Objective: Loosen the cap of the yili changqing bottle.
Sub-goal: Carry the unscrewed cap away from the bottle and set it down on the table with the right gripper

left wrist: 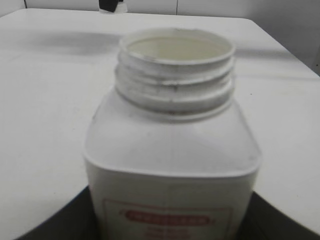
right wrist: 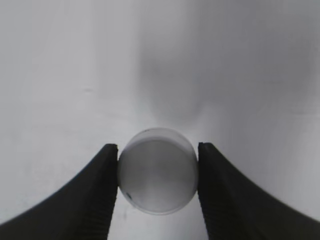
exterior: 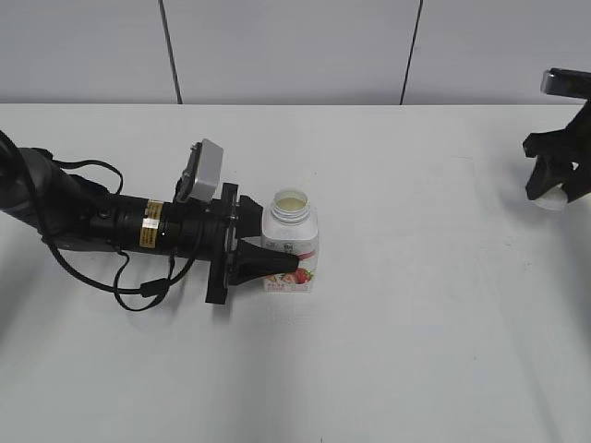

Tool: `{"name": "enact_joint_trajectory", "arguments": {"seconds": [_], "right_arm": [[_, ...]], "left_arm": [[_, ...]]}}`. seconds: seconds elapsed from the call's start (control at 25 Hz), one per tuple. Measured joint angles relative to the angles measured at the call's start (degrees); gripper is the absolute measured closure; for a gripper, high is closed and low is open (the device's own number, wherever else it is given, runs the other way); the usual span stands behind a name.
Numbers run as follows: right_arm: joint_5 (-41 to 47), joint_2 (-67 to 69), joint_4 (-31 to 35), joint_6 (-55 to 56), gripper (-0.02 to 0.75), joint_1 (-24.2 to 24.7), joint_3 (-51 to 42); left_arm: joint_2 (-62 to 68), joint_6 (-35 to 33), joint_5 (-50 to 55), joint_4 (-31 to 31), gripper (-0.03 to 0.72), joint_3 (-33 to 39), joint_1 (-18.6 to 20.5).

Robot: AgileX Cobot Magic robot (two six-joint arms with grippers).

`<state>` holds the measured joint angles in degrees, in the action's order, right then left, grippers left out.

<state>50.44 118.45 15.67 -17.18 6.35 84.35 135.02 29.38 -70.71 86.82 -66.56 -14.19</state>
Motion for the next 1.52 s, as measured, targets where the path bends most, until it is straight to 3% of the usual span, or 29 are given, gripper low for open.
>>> {"name": "enact_joint_trajectory", "arguments": {"seconds": [0.28, 1.16, 1.24, 1.4, 1.52], "right_arm": [[-5.9, 0.8, -5.2, 0.0, 0.352, 0.2, -3.0], [-6.2, 5.4, -4.6, 0.0, 0.351, 0.2, -3.3], [-6.2, 5.4, -4.0, 0.0, 0.32, 0.2, -3.4], [-6.1, 5.4, -3.4, 0.1, 0.174, 0.2, -3.2], [-3.6, 5.4, -2.7, 0.2, 0.18, 0.2, -1.5]], "left_arm": [[0.0, 0.0, 0.0, -0.1, 0.319, 0.0, 0.0], [0.0, 0.0, -0.1, -0.1, 0.32, 0.0, 0.0], [0.0, 0.0, -0.1, -0.1, 0.32, 0.0, 0.0], [0.0, 0.0, 0.0, -0.1, 0.32, 0.0, 0.0], [0.0, 0.0, 0.0, -0.1, 0.32, 0.0, 0.0]]}}
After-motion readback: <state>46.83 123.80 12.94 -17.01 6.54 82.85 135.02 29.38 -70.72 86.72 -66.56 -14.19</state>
